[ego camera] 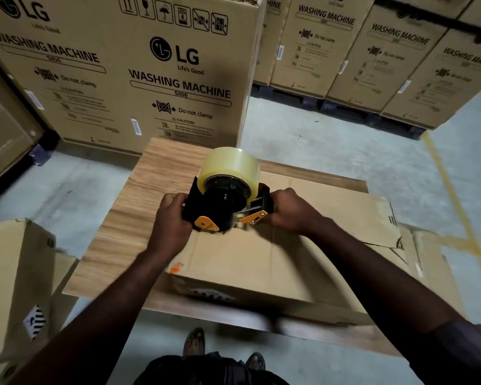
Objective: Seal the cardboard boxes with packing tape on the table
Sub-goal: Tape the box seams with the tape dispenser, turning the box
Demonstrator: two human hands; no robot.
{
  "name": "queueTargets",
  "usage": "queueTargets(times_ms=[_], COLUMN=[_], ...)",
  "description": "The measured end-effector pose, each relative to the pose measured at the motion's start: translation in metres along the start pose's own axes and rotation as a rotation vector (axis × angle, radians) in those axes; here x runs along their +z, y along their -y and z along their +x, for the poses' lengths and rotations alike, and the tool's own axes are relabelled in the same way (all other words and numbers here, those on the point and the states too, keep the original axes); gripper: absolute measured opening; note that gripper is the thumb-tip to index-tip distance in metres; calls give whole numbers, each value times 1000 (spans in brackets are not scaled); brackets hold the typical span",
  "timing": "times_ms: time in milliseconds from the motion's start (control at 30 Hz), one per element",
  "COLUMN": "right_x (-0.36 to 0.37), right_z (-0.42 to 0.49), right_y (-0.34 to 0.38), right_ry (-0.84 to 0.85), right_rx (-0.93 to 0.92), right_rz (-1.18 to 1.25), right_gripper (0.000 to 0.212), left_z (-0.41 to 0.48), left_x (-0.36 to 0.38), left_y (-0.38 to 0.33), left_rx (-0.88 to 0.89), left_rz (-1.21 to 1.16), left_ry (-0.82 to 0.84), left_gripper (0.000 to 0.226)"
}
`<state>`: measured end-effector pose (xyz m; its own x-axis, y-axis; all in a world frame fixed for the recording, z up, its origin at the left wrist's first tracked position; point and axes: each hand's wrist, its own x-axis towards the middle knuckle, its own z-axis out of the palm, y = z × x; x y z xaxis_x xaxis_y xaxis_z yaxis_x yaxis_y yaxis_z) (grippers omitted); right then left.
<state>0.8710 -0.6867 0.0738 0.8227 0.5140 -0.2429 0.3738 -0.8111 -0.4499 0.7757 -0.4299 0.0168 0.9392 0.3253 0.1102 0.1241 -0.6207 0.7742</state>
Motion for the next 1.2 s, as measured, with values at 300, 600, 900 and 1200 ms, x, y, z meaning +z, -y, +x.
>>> queueTargets(times_ms=[300, 600, 900, 1200], right_x=[-45, -32, -40, -69], right_z=[-44, -46, -63, -118], right_y=[-75, -87, -98, -181], right_ry=[-19, -30, -36, -51], right_rx=[43, 31, 4, 121], right_rz=[-159, -147, -197, -200], right_gripper=[38, 29, 38, 37], left_z=[1, -35, -39, -39], left_x=[3, 52, 57, 62], left_y=[1, -49, -40, -42], left_rx=[49, 301, 336, 320], left_rz=[53, 472, 575, 620], left_ry=[-67, 407, 453, 447], left_gripper=[22, 54, 78, 82])
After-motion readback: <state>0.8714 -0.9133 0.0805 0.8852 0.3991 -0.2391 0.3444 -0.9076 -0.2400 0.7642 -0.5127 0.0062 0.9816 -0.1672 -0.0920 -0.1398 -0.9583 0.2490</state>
